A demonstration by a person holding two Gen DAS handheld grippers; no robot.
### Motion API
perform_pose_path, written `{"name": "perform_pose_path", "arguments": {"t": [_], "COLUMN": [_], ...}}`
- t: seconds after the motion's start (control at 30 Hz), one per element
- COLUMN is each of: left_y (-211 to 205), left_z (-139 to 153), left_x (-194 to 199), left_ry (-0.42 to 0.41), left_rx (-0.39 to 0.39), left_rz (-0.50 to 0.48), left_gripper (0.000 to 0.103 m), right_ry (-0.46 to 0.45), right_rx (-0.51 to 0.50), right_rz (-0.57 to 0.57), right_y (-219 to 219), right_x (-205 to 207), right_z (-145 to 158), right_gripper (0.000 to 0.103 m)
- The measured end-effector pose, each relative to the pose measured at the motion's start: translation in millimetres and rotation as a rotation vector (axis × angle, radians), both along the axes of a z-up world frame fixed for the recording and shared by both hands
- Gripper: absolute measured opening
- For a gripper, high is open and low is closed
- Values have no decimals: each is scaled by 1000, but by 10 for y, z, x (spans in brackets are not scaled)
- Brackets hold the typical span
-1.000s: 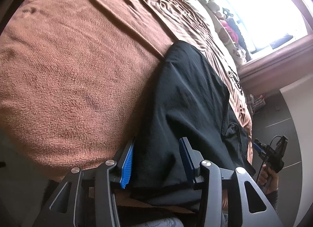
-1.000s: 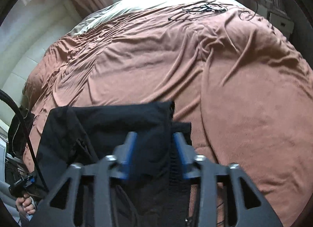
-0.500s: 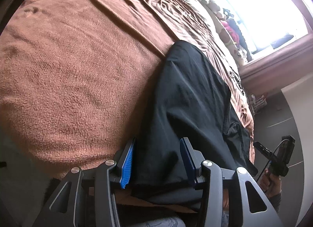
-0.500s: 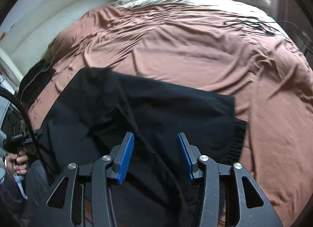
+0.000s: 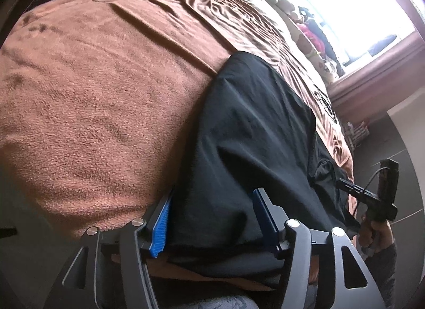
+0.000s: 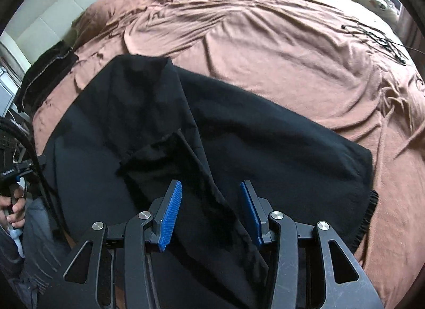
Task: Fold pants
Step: 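Fold the held pants edge over with the right tool and regrasp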
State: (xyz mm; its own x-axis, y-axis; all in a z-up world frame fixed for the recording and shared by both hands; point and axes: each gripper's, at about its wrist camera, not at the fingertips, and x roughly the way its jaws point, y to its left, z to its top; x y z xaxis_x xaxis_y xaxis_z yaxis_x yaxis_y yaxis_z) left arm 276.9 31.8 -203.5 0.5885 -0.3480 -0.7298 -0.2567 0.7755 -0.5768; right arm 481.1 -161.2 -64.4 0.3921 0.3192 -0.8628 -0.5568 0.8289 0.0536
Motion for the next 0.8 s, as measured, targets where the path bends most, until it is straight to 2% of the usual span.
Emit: {"name": "perform_pose_path", "arguments": {"t": [0.23,0.27,0.3,0.33,0.4,0.57,0.8], "left_y": [130,134,132,131,130,135,62], "left_z": [-26,-21,-9,4,34,45,117], "left_x": [-34,-33,-37,-36,-53,-74,-37], "left_ry": [1,2,2,2,1,-4,2], "left_rx": [-100,-105,-104,-101,-92,-91,-46], "left_rz": [28,24,20,18,15,11,-36], "left_gripper": [61,61,61,61,61,61,61], "right_ry": [10,6,2,1,-20,-109,-179], "right_rx": [-43,-50,-47,-44,-46,-33,32], "right_rz": [38,44,52,58,63,26,-129], "right_y": [179,203,221,228,214,102,-330], "right_x": [69,63,51,36,2,-120,-191], "right_z": [-170,-178,-176,-171,-136,59,353], "right_gripper": [44,41,21,7,2,0,0]}}
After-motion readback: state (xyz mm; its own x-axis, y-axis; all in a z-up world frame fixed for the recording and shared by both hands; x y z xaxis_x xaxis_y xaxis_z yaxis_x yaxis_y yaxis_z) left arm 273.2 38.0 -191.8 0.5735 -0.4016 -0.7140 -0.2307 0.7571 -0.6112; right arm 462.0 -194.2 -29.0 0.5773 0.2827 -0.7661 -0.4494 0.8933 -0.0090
